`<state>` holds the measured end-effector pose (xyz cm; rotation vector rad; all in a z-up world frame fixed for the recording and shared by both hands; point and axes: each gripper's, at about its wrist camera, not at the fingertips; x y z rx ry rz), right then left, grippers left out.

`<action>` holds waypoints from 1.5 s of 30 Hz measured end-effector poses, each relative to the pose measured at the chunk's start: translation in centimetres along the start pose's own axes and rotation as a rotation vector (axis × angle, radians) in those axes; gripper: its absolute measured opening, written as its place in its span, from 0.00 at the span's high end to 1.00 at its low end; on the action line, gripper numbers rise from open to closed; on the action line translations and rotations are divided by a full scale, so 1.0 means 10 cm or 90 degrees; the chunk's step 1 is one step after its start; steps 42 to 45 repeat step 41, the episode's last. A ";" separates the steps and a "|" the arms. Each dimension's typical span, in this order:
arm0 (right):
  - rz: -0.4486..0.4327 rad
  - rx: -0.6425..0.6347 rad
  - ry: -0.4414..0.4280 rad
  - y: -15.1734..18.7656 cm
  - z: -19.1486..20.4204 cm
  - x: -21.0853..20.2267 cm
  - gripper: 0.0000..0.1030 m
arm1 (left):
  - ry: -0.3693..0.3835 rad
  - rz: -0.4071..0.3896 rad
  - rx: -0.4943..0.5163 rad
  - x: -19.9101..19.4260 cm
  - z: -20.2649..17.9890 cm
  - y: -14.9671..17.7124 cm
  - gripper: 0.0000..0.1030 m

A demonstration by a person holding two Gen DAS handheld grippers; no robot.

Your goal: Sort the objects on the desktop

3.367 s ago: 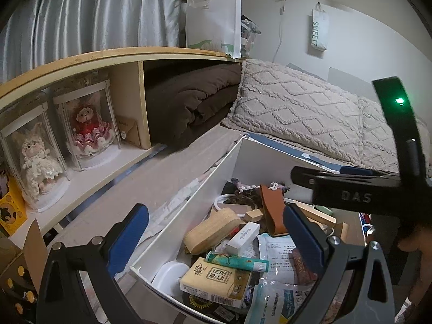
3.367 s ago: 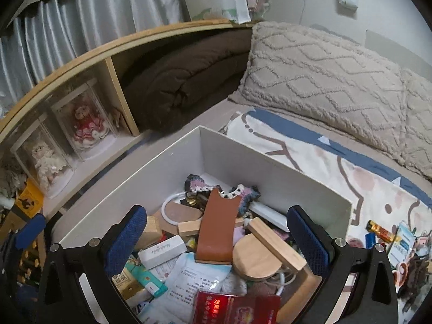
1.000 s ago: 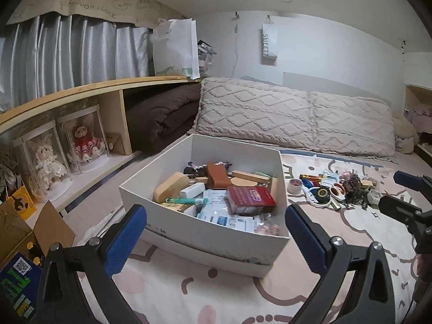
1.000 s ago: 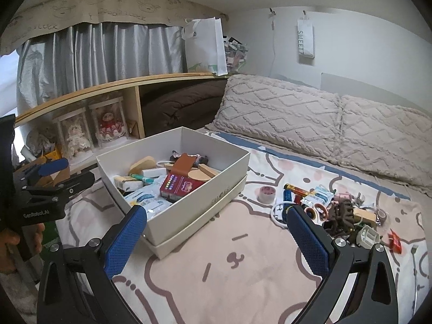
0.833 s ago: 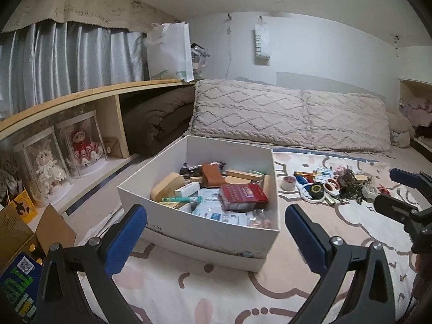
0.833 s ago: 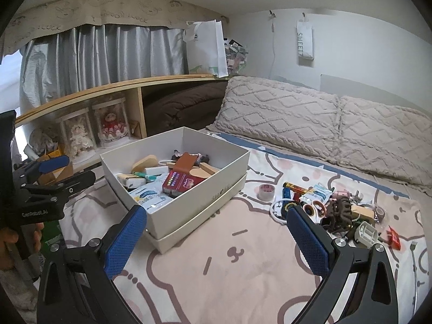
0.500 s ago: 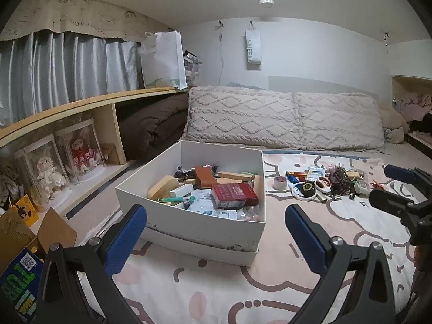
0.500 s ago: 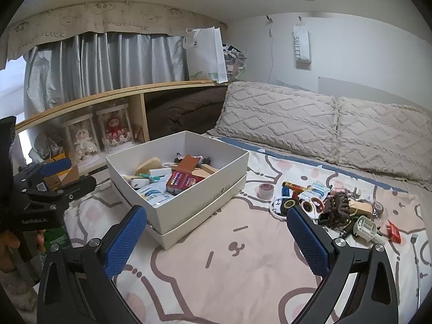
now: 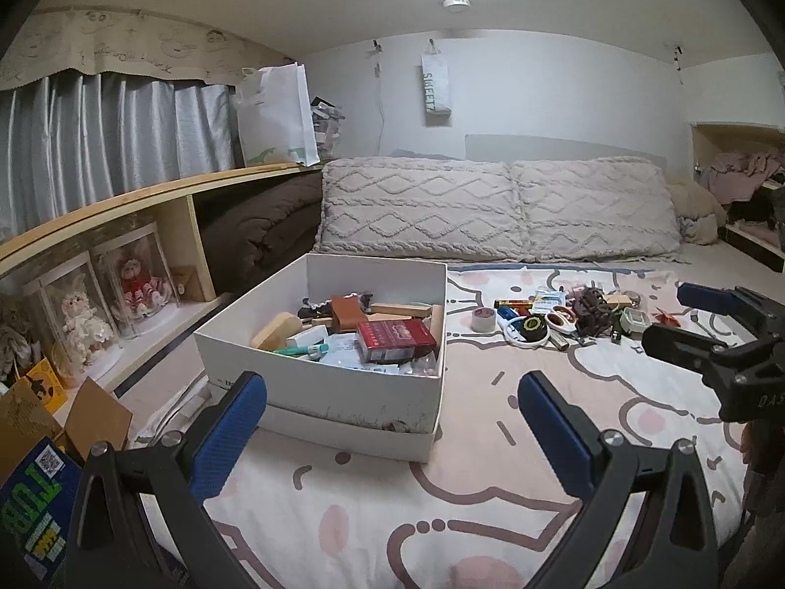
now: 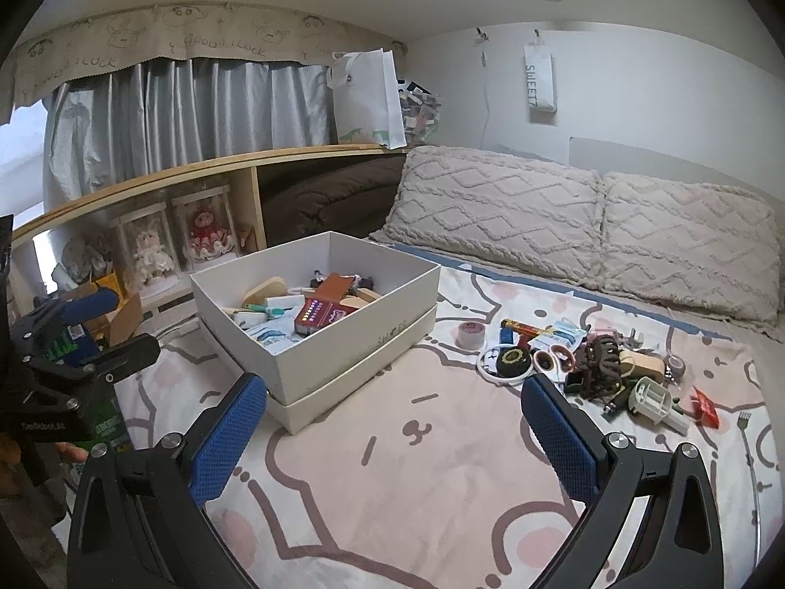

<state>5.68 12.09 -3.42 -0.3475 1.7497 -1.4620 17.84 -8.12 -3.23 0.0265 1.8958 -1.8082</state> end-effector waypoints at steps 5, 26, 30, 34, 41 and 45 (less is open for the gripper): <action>-0.005 0.001 -0.001 0.01 0.00 -0.07 0.00 | 0.004 -0.007 -0.006 -0.06 0.01 -0.02 0.00; -0.001 0.015 0.003 0.06 -0.08 -0.11 0.00 | -0.003 -0.020 -0.010 -0.16 -0.02 -0.01 0.00; 0.000 0.018 0.001 0.07 -0.11 -0.12 0.00 | -0.001 -0.020 -0.010 -0.16 -0.02 -0.01 0.00; 0.000 0.020 0.001 0.07 -0.12 -0.12 0.00 | 0.005 -0.025 -0.017 -0.17 -0.01 -0.02 0.00; 0.003 0.020 0.001 0.08 -0.13 -0.12 0.00 | 0.001 -0.027 -0.015 -0.18 -0.02 -0.03 0.00; 0.003 0.020 0.001 0.08 -0.13 -0.12 0.00 | 0.001 -0.027 -0.015 -0.18 -0.02 -0.03 0.00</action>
Point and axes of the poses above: each gripper's, at about its wrist camera, not at the fingertips, and x roughly the way its jaws point, z to its left, y to its underside, and after that the axes turned 3 degrees about -x, right-handed
